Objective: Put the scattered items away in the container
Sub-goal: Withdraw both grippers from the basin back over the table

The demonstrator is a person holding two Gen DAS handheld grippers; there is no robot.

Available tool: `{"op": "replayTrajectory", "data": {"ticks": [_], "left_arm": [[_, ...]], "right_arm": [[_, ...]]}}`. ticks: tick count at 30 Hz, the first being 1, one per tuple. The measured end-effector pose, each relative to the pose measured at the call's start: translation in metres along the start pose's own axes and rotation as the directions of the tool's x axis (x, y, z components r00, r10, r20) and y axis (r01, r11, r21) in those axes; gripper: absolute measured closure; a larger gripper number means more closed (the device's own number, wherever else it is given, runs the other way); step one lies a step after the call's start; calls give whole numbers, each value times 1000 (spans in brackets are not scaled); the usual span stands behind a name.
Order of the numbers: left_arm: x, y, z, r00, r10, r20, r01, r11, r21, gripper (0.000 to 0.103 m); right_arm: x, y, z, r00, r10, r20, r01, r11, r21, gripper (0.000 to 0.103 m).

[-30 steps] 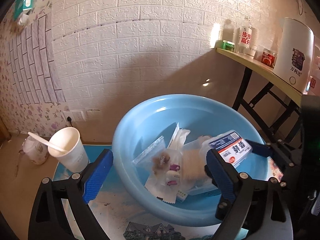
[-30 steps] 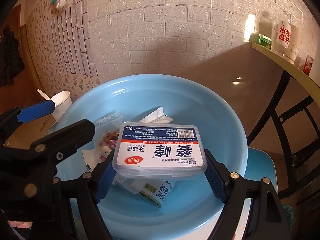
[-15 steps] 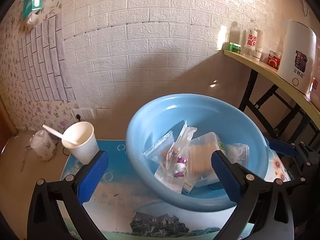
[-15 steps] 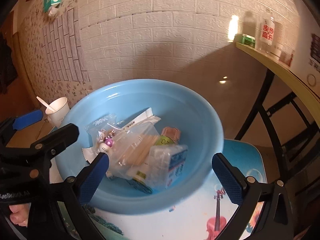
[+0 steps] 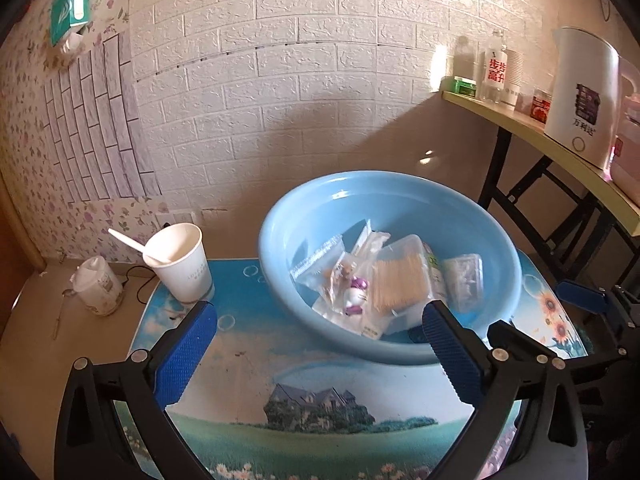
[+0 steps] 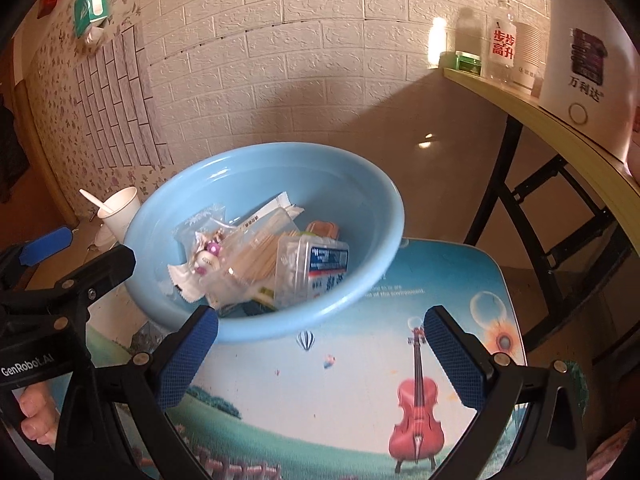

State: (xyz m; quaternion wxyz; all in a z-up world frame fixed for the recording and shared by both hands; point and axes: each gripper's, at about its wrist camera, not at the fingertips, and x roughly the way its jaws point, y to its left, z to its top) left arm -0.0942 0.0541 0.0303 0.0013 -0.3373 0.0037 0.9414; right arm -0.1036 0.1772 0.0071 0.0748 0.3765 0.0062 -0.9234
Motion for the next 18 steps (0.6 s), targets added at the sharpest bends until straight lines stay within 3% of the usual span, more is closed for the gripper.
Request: {"op": "replayTrajectory", "data": {"ticks": [18], "left_arm": [[-10,4,-18,997,49,-58,-49,999,0,0]], "right_arm": [[-27,-5,-16,999,-41,-34,41,999,13,0]]}}
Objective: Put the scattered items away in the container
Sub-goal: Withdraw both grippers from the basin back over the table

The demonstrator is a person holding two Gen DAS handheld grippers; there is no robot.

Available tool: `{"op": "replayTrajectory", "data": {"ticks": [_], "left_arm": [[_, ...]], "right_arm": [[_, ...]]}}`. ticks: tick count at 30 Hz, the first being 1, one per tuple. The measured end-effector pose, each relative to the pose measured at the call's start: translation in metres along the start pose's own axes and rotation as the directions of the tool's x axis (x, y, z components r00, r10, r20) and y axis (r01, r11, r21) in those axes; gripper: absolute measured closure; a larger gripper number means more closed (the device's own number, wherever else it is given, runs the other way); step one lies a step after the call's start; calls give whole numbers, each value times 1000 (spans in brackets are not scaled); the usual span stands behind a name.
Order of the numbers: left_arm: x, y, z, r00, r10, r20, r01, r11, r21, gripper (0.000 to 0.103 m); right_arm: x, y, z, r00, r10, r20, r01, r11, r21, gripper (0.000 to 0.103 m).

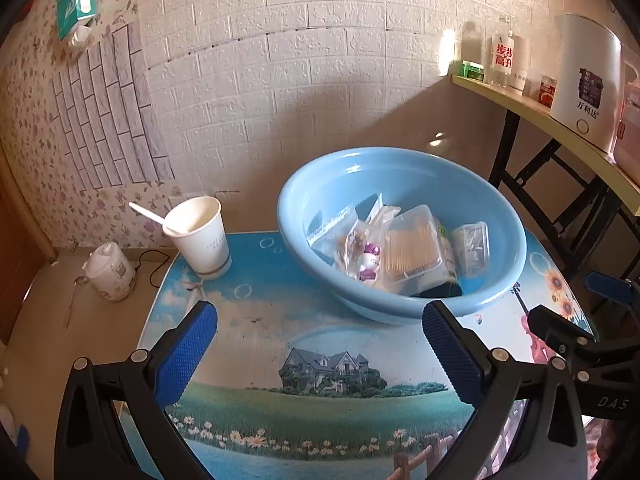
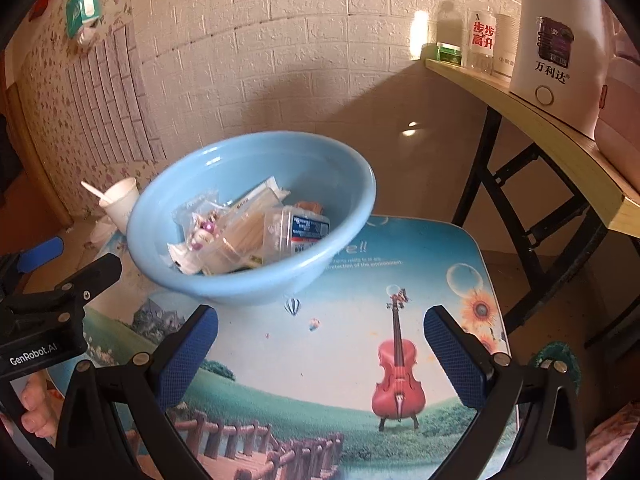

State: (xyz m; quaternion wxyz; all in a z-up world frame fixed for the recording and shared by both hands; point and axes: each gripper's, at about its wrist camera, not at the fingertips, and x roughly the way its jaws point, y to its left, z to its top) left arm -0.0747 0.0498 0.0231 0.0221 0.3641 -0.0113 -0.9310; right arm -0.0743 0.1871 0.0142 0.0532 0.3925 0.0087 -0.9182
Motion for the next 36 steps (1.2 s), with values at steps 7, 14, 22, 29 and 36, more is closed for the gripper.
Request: {"op": "replayTrajectory", "data": {"ticks": [7,14,22,29,36], "left_arm": [[0,-2,-2,1000,-9,-24,9,1000,5,0],[-5,-2,-2,999,-20,-50,20,1000,-3,0],[-11,-7,-1,997,11,-77,-9,1000,23,0],[-3,-2,-4,991,19,-130,-19,1000,2,0],[-2,1,7,987,39,-153,-35,999,29,0]], "right_arm": [[-4,1,-1,1000,4,-7,-4,1000,1,0],[-10,5,-1,1000,2,-12,-2,1000,-18,0],[-17,12,-3,1000,-23,-18,22,999,-42,0],[-15,15,-4,997,-35,-63,33,999,-31,0],[-7,22,7,988,-44,-145,38,998,-43,0]]}}
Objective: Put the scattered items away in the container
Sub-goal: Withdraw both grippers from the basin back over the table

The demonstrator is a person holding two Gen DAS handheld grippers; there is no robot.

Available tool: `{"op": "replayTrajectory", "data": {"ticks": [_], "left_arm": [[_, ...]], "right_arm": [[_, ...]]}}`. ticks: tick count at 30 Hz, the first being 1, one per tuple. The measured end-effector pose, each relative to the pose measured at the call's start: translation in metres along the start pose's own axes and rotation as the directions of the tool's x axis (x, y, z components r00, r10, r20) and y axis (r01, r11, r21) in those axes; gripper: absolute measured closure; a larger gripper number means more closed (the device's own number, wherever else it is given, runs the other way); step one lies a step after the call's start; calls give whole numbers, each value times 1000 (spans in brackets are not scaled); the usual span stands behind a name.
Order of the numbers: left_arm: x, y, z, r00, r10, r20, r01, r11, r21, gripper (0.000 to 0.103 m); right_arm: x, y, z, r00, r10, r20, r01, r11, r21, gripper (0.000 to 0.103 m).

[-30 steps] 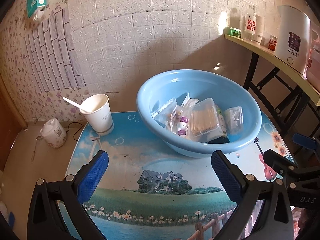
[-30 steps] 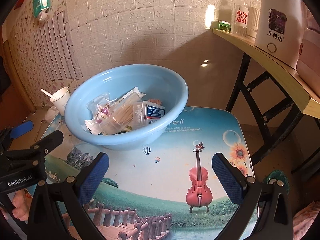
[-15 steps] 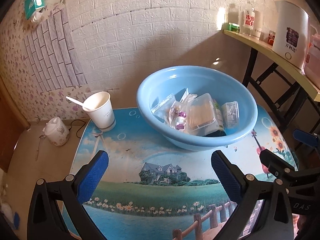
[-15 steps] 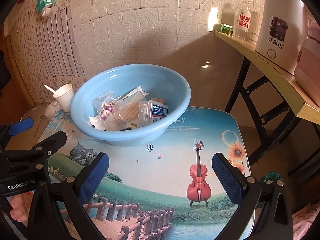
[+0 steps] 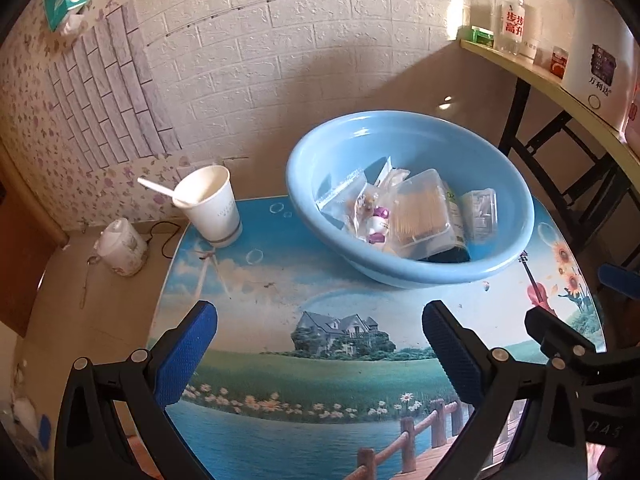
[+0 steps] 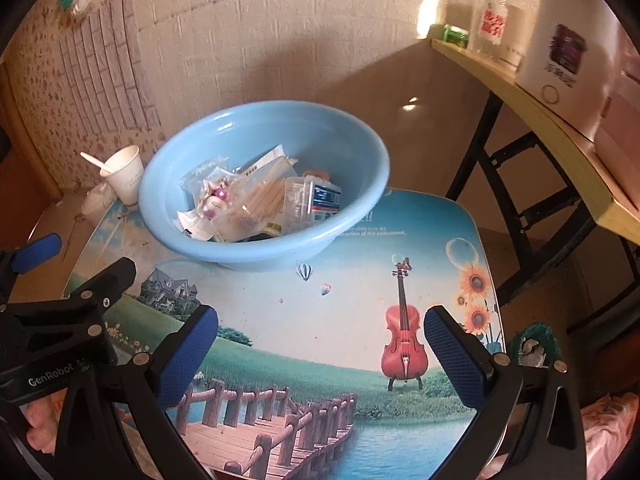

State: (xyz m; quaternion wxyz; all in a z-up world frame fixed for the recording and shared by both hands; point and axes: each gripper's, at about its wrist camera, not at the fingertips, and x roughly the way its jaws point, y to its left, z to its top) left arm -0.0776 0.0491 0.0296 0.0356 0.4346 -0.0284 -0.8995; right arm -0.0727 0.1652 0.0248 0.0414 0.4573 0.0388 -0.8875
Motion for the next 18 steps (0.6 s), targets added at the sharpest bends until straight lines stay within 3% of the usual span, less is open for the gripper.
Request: {"op": "replayTrajectory", "data": {"ticks": [7,13,18], "left_arm": [[-3,5,21,1000,6,-14,-6,1000,10,0],[6,6,29,996,-15,-87,16,1000,9,0],[7,4,33,996,2,-84,1,1000,26,0]], "right_arm": [[-7,4,21,1000,-9,-8,9,1000,-17,0],[-5,2,33,998,-42,-38,42,999,-8,0],[-8,-2,42,999,-32,-42,32,999,-7,0]]}}
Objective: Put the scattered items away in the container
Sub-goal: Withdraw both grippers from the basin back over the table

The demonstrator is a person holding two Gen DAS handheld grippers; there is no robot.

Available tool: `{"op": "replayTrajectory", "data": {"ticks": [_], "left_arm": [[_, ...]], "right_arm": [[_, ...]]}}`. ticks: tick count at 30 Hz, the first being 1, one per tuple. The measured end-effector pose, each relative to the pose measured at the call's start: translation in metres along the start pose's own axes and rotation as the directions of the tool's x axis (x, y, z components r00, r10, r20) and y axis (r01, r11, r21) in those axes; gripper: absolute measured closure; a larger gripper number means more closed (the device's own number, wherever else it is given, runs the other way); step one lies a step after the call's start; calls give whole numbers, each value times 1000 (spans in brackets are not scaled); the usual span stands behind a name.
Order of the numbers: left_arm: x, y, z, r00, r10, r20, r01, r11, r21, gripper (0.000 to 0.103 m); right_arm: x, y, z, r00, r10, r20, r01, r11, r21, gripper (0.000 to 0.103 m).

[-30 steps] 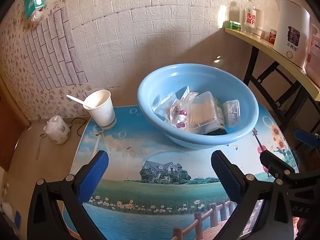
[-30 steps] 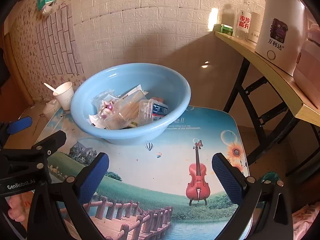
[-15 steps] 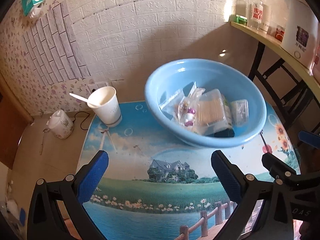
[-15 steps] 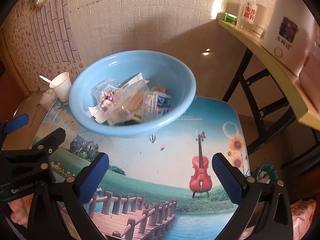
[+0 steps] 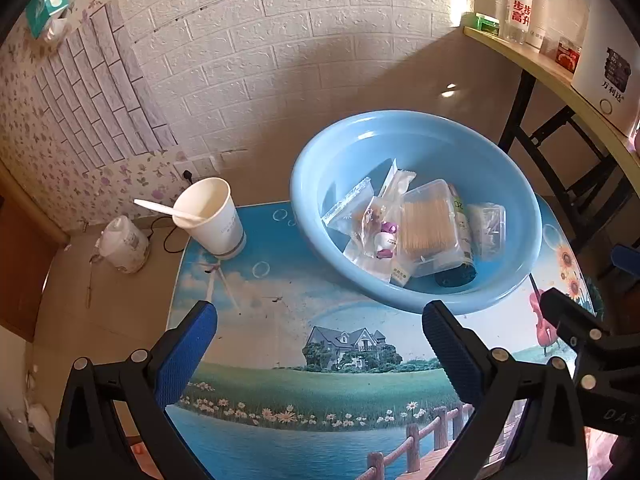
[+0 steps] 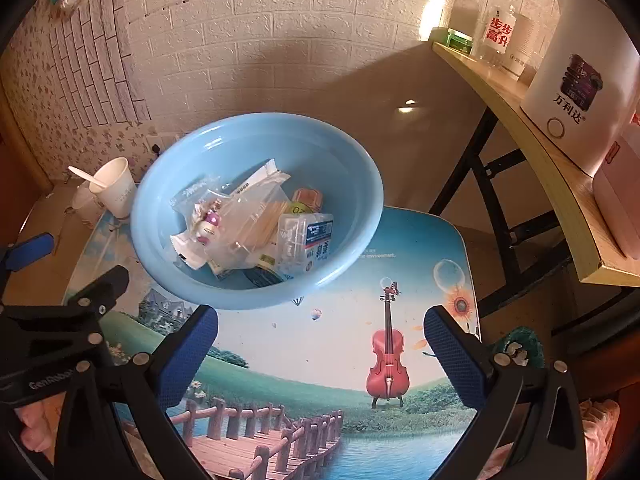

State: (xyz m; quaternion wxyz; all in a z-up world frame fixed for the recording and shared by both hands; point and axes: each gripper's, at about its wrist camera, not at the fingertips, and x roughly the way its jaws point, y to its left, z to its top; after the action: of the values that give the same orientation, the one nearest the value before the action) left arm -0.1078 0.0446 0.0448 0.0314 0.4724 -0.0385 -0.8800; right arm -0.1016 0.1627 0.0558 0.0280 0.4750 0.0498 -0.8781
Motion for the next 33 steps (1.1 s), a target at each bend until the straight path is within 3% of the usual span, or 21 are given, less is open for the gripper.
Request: {"op": "replayTrajectory", "data": {"ticks": [8,33], "left_arm": [[3,9,4,1000,-16,-15,15,998,-56,0],[-2,11,7,999,-35,-18,34,998,-47,0]], "right_arm": [[-2,-2,8,1000,-9,12,9,1000,12,0],[8,-1,5,1000,-6,-7,6,1000,14,0]]}}
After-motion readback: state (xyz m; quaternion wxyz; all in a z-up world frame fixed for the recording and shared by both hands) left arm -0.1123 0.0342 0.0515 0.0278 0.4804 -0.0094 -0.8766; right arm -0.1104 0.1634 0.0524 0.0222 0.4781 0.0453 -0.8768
